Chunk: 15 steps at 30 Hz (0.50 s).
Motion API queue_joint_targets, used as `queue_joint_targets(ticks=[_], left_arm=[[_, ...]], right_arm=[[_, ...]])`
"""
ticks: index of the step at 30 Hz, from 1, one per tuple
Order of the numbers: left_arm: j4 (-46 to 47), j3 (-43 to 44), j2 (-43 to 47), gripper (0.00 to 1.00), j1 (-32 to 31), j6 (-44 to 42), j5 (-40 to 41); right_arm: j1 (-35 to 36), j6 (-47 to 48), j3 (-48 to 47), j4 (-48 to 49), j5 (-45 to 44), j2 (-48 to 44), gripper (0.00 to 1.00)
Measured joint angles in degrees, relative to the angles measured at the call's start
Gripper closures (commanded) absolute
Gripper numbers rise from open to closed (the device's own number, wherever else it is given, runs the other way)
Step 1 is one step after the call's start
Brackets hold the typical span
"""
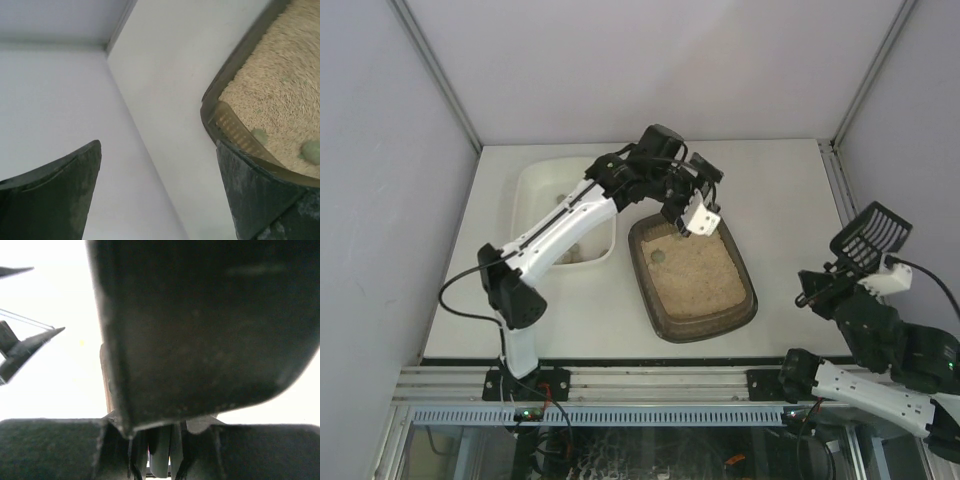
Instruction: Clean the litter box
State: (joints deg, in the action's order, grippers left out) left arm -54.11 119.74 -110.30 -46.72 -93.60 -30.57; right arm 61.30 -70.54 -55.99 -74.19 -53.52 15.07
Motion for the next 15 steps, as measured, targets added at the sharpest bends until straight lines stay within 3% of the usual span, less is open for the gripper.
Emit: queue_joint_targets(ticks=[4, 7, 11, 15], left_arm=[[15.21, -7.26, 6.6, 0.0, 0.79, 31.04, 10.34], [23.89, -13.81, 11.43, 0.0, 3.74, 54.25, 17.29], [29.86, -22.6, 17.53, 0.0, 9.11, 78.42, 25.42], [31.61, -29.33, 22.93, 0.0, 13.57, 94.9, 30.99]], right_arm=[[-0.11, 10.88, -3.5, 7.41, 1.14, 11.82, 1.0], [-6.12, 18.47, -6.71, 14.6, 7.76, 21.68, 1.0], [-28.09, 25.92, -6.56, 26.14, 33.18, 34.16, 1.0], [-36.5, 33.24, -7.32, 31.69, 55.74, 46.73, 1.0]])
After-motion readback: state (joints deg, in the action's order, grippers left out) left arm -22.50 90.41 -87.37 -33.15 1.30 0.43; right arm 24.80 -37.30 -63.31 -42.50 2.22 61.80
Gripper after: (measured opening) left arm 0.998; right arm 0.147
